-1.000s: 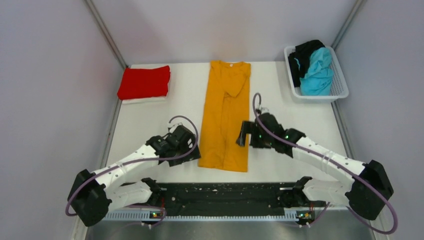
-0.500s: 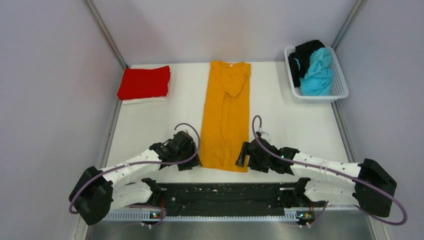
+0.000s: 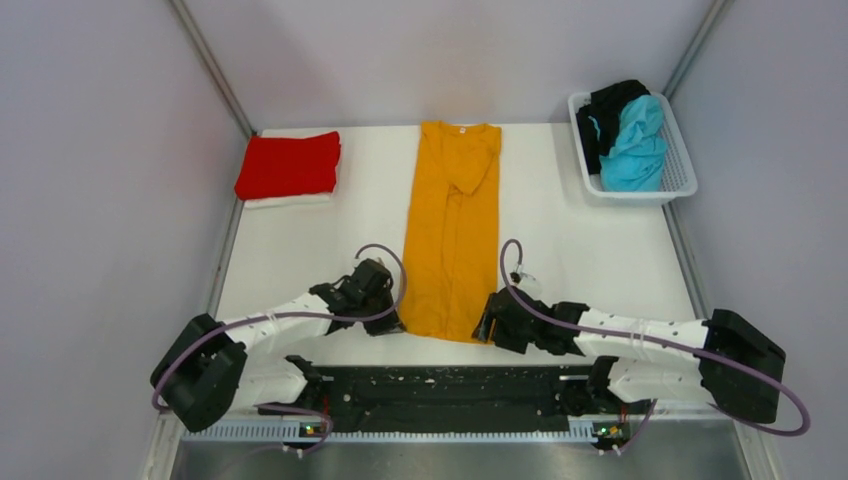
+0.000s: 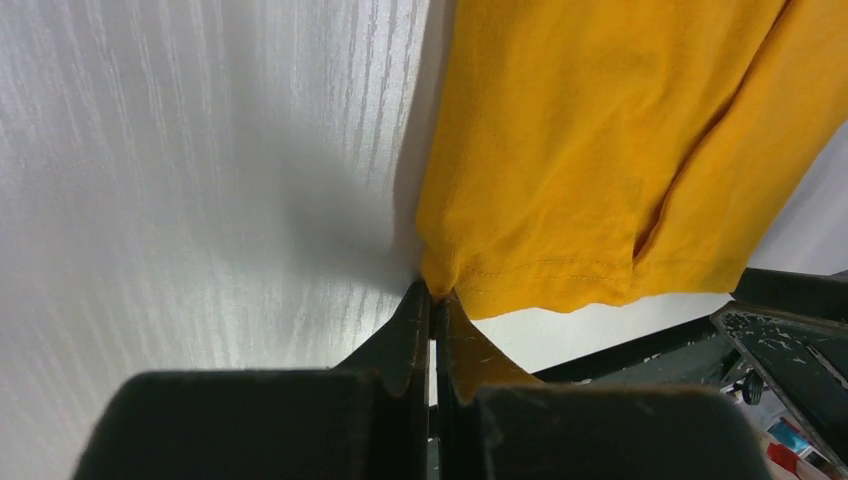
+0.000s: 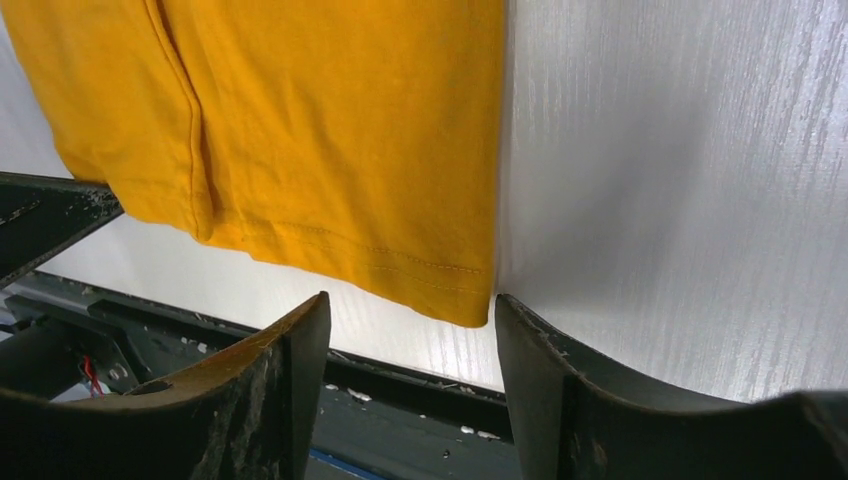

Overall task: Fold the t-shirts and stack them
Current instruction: Grab the bottom of the folded rectangular tshirt with both arms, then fold the folded rectangular tshirt in 1/3 of the way

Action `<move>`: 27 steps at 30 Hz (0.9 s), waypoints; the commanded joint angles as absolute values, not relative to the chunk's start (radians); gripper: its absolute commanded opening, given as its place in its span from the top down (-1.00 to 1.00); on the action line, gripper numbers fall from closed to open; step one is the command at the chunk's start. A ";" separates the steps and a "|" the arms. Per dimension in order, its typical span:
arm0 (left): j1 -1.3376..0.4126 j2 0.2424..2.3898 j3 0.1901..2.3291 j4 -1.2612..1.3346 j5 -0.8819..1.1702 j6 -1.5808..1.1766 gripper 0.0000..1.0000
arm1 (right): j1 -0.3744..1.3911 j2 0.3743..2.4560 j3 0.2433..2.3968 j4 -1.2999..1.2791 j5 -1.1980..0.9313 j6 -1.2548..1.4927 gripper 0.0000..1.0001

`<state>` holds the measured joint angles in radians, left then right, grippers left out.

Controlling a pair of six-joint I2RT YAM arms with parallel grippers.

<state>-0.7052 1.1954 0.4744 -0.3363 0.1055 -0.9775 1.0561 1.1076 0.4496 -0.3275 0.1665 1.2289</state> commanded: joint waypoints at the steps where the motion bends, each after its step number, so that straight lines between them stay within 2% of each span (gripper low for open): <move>1: -0.701 1.235 0.447 -0.327 0.089 -0.966 1.00 | 1.073 1.141 0.433 -0.314 0.240 1.264 -0.18; 4: -0.700 1.238 0.459 -0.354 0.117 -0.956 1.00 | 1.074 1.159 0.438 -0.331 0.267 1.281 0.09; 9: -0.701 1.175 0.446 -0.425 0.142 -0.955 1.00 | 1.096 1.164 0.433 -0.354 0.239 1.282 0.93; 10: -0.701 1.150 0.433 -0.436 0.154 -0.957 1.00 | 1.108 1.161 0.436 -0.364 0.229 1.279 1.00; 20: -0.703 0.775 0.365 -0.605 0.202 -0.963 1.00 | 1.258 1.124 0.524 -0.529 0.198 1.322 1.00; 23: -0.703 0.763 0.392 -0.577 0.203 -0.961 1.00 | 1.258 1.115 0.567 -0.539 0.210 1.302 1.00; 27: -0.703 0.852 0.481 -0.554 0.193 -0.932 1.00 | 1.236 1.093 0.635 -0.576 0.258 1.259 1.00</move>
<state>-0.7029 0.7834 0.3862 -0.5762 0.1944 -0.9680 1.2438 1.1358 0.5453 -0.5251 0.2115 1.3010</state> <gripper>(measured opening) 0.023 0.017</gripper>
